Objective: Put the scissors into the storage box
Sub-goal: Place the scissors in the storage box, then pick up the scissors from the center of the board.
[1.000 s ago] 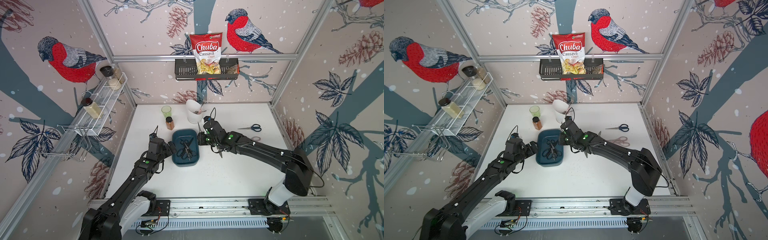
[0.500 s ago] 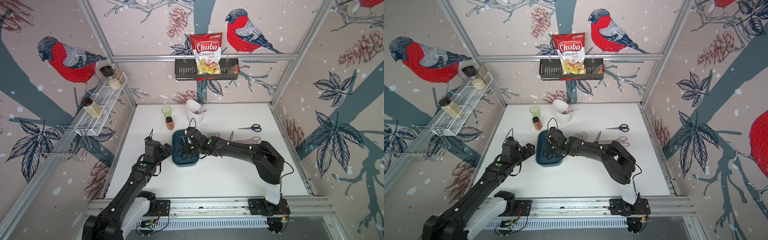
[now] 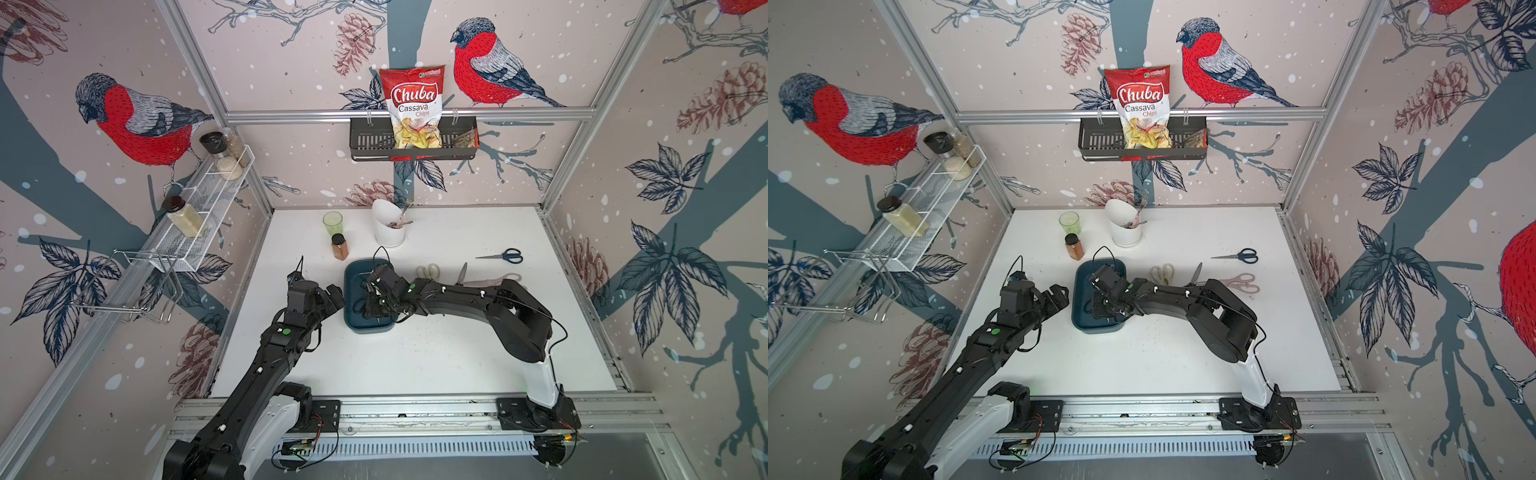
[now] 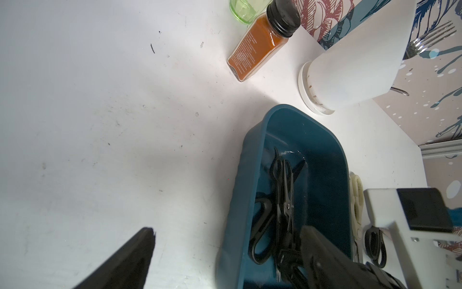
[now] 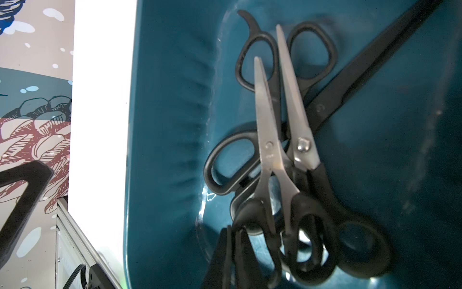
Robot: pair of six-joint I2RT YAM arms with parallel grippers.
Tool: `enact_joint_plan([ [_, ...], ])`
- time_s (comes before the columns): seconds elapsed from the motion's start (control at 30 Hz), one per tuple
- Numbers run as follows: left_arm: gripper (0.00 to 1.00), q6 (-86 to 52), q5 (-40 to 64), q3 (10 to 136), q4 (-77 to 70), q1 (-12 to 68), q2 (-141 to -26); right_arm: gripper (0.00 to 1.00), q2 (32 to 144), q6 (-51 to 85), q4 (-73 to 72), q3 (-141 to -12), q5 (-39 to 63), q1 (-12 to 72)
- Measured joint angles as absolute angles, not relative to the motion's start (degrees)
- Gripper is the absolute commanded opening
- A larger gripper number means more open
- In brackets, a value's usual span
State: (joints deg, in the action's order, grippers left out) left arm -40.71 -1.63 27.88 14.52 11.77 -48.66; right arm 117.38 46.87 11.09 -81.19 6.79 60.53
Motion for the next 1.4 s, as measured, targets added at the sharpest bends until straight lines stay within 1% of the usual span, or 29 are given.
enact_joint_plan([
  [0.13,0.95,-40.7,-1.6,27.9,14.6,11.8,-48.4,0.28,117.5,47.0,11.2,-81.2,7.0,60.4],
  [0.33,0.95,-40.7,-1.6,27.9,14.8,11.8,-48.1,0.35,117.4,47.0,11.0,-81.2,7.0,60.7],
  [0.5,0.95,-41.6,-1.5,27.9,14.8,11.8,-48.0,0.45,115.8,46.5,10.7,-80.8,6.7,61.0],
  [0.73,0.95,-42.1,0.1,28.4,14.8,11.7,-48.5,0.46,110.1,45.9,9.0,-78.7,4.5,59.9],
  [0.9,0.95,-42.0,2.1,29.8,14.8,11.7,-50.2,0.46,106.1,45.1,8.0,-76.8,3.4,57.0],
  [1.17,0.94,-41.6,8.2,32.8,14.4,11.7,-54.8,0.46,102.4,43.2,7.8,-73.5,3.2,49.1],
  [1.4,0.94,-41.6,12.5,33.7,13.9,11.7,-56.5,0.45,102.4,38.6,10.8,-73.5,3.0,42.3],
])
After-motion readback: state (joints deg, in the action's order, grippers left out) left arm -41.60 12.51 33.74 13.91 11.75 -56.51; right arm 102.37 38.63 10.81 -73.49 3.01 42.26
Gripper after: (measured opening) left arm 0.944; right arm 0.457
